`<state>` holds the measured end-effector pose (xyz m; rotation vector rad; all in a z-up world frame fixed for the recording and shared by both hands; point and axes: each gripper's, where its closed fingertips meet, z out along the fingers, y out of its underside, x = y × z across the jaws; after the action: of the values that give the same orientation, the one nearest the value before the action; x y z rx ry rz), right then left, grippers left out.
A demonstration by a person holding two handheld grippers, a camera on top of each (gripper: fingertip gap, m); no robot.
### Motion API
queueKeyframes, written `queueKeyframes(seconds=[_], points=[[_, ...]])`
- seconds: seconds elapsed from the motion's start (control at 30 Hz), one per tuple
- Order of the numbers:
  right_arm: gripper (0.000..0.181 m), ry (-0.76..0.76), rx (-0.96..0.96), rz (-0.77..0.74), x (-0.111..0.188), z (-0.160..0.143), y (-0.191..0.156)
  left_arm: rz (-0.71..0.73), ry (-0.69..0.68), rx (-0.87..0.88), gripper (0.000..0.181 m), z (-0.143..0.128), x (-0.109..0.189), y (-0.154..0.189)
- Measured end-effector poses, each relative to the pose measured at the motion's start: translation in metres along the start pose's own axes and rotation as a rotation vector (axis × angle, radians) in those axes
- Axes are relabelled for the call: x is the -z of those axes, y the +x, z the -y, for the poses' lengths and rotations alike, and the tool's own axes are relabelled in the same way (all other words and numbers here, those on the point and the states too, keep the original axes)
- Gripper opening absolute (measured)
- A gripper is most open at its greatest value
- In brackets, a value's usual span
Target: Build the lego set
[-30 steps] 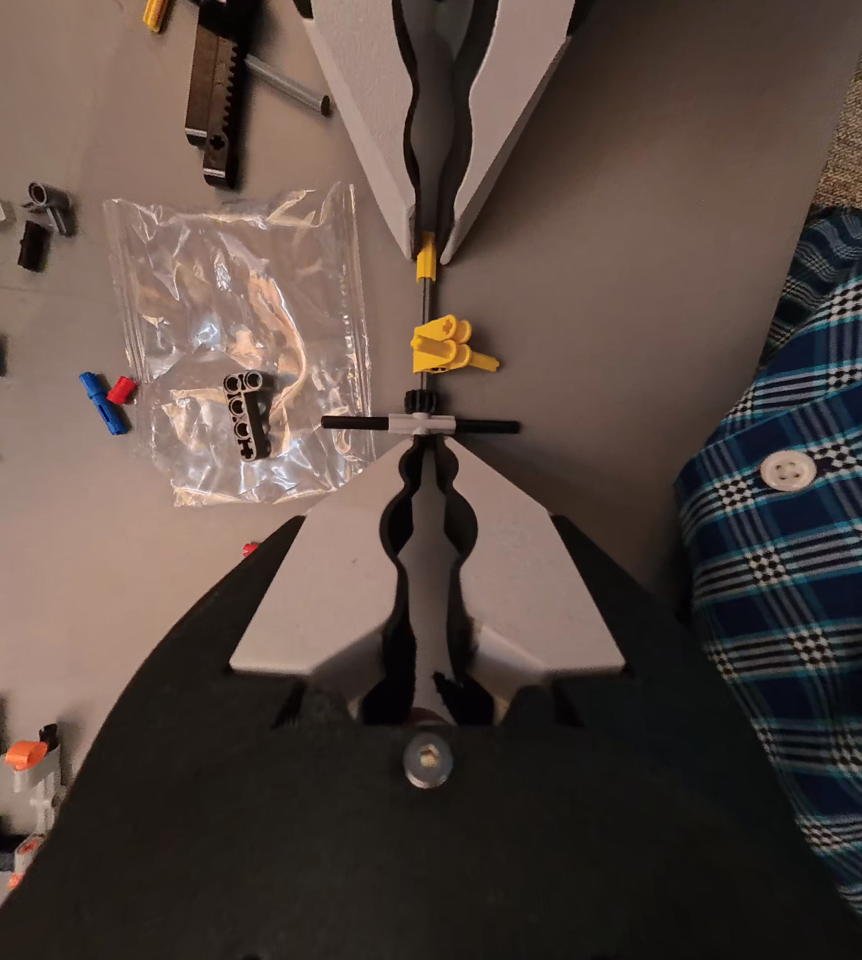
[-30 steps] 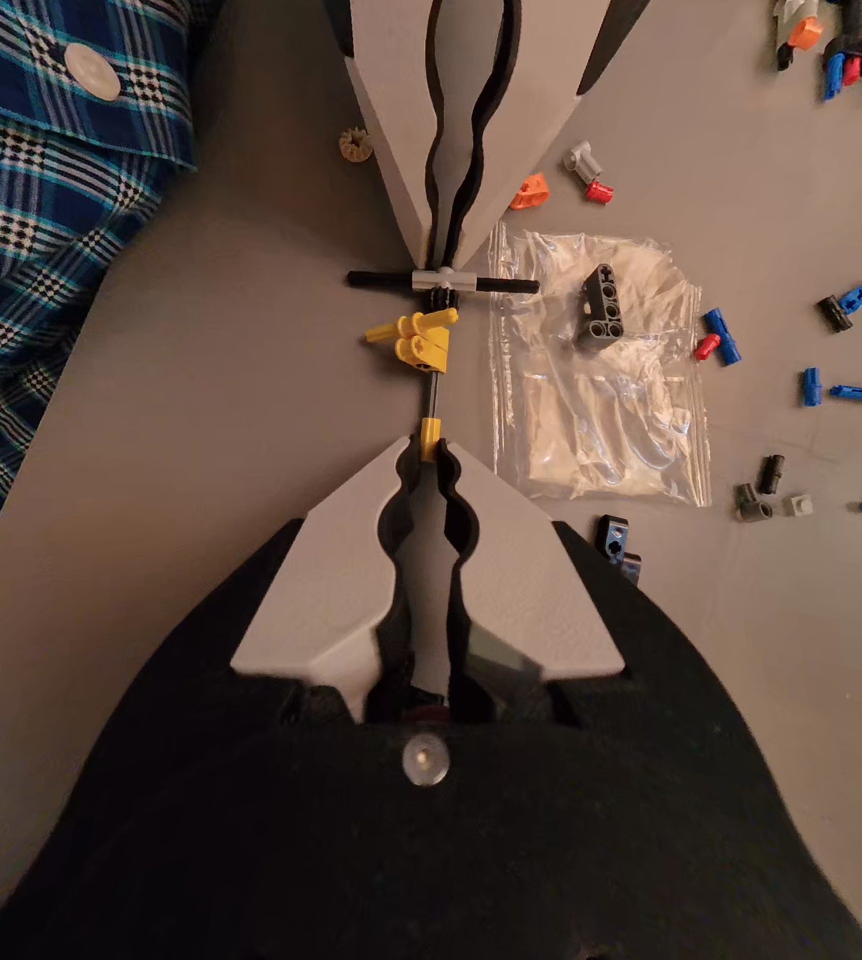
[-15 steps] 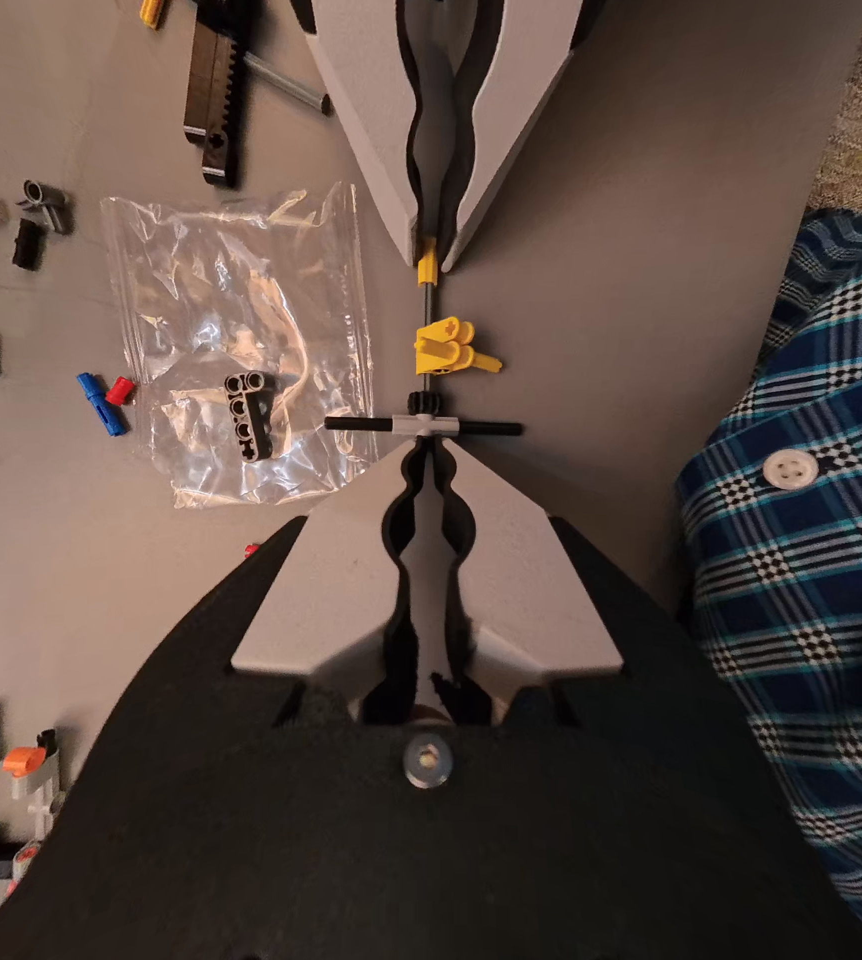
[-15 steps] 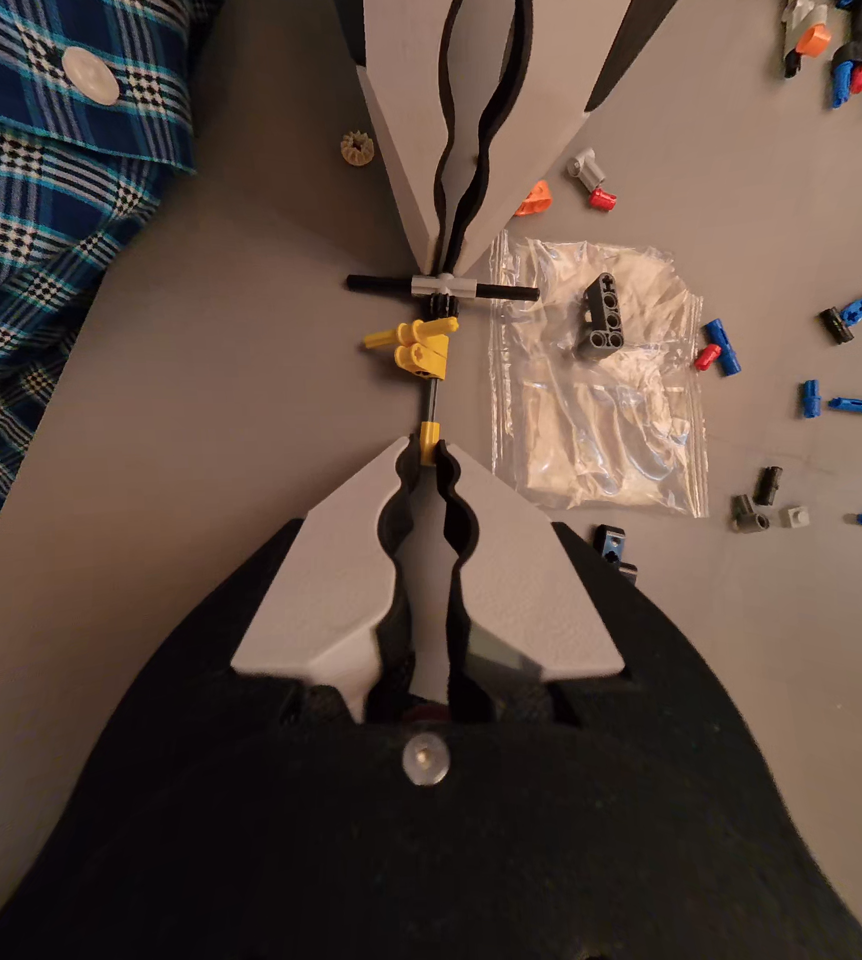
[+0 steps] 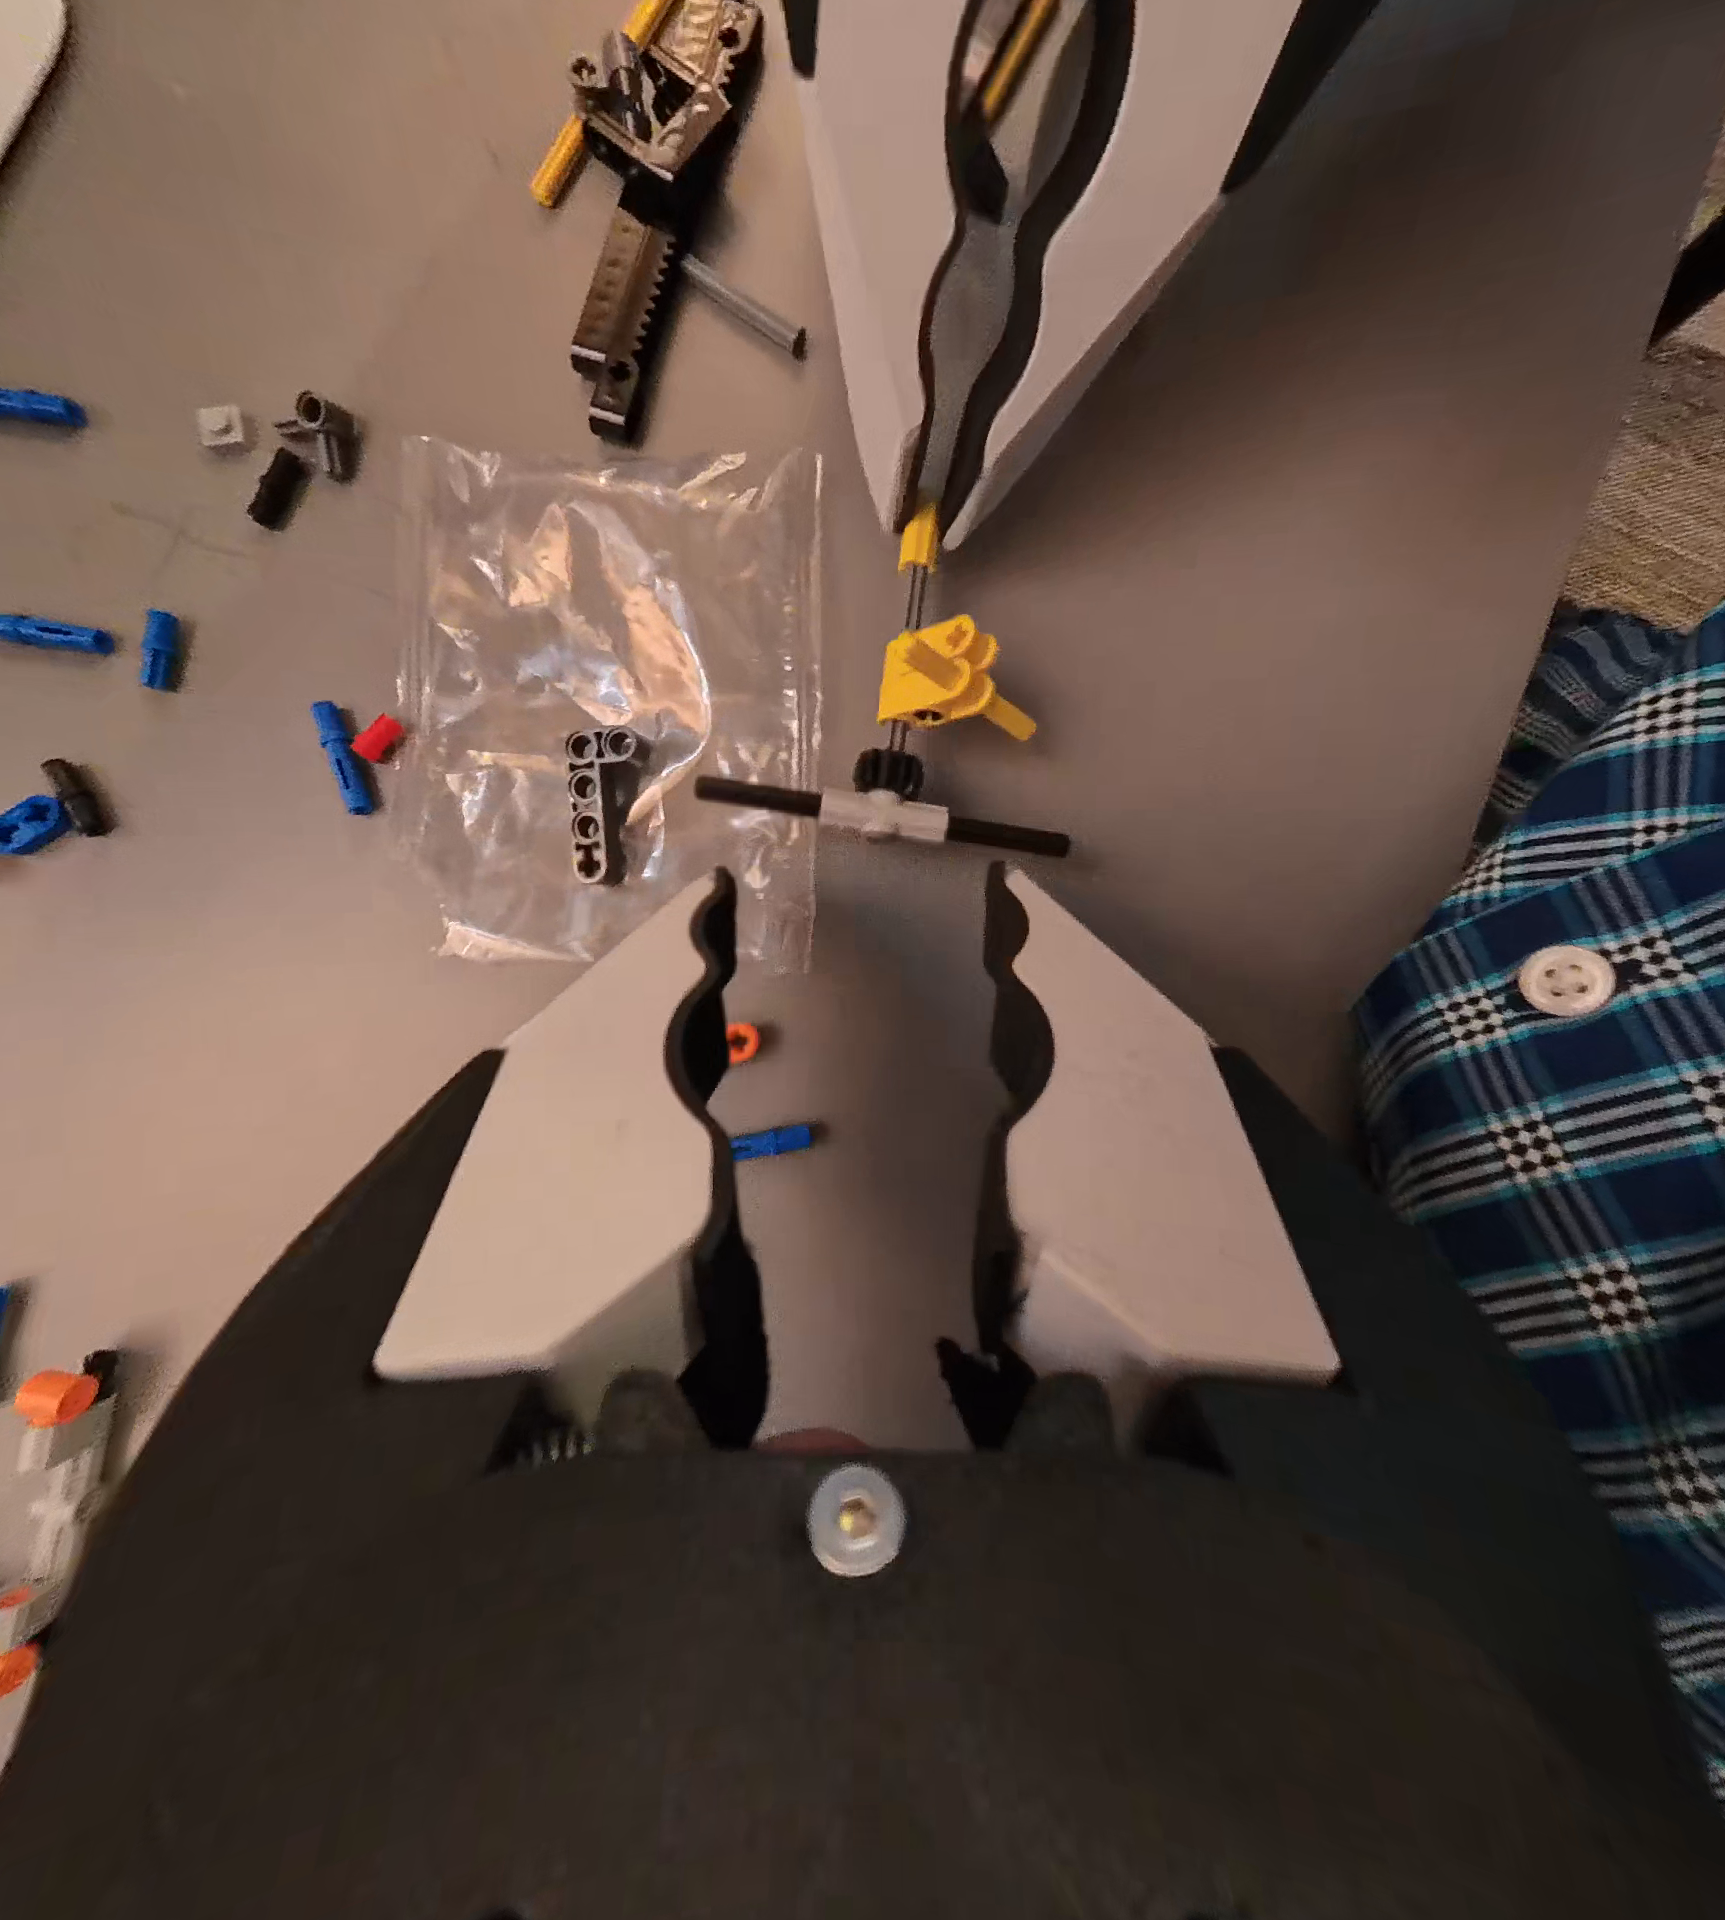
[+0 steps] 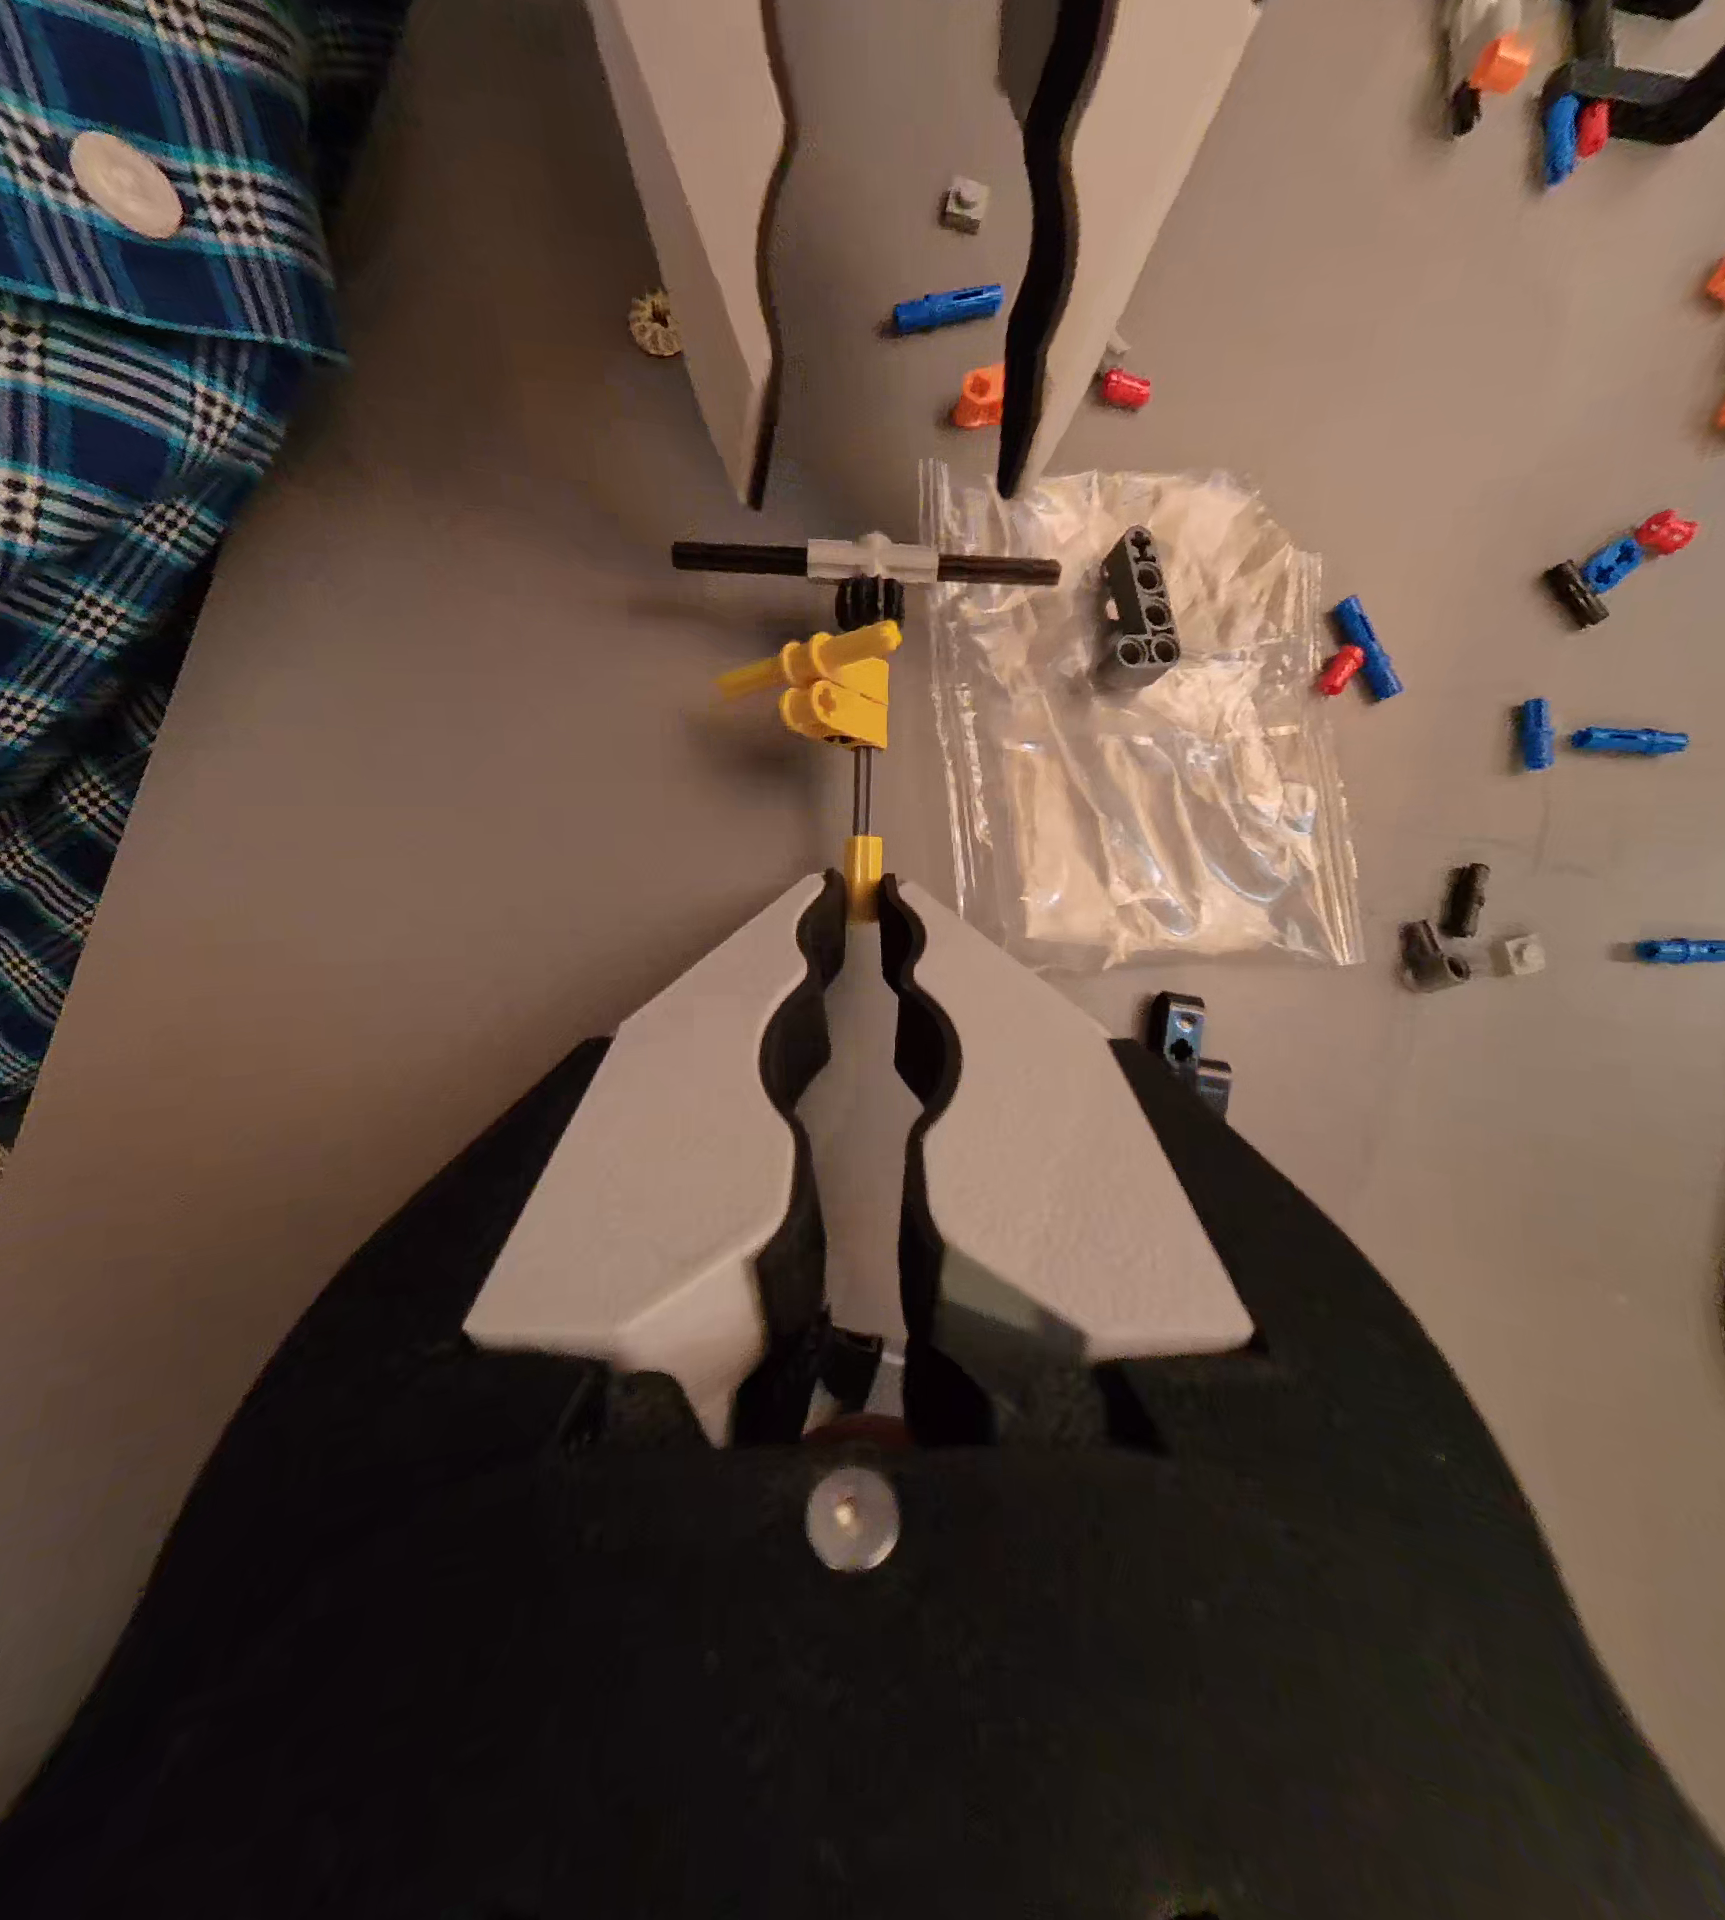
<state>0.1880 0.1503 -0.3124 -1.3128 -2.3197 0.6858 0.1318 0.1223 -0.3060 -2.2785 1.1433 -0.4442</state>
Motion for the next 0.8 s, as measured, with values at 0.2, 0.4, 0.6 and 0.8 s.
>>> queueKeyframes(seconds=[0.2,0.4,0.6,0.8], points=[[0.004,0.075,-0.078,-0.020,0.008,0.006,0.003,0.025,0.066,0.057,0.063,0.006,0.005,0.001],[0.004,0.123,-0.084,-0.032,0.012,0.016,0.004,0.047,0.081,0.053,0.066,0.011,0.005,0.003],[0.004,0.142,-0.085,-0.033,0.013,0.022,0.008,0.070,0.087,0.058,0.064,0.009,0.009,0.001],[0.004,0.208,-0.104,-0.026,0.019,0.034,0.015,0.096,0.110,0.090,0.065,0.006,0.018,-0.005]])
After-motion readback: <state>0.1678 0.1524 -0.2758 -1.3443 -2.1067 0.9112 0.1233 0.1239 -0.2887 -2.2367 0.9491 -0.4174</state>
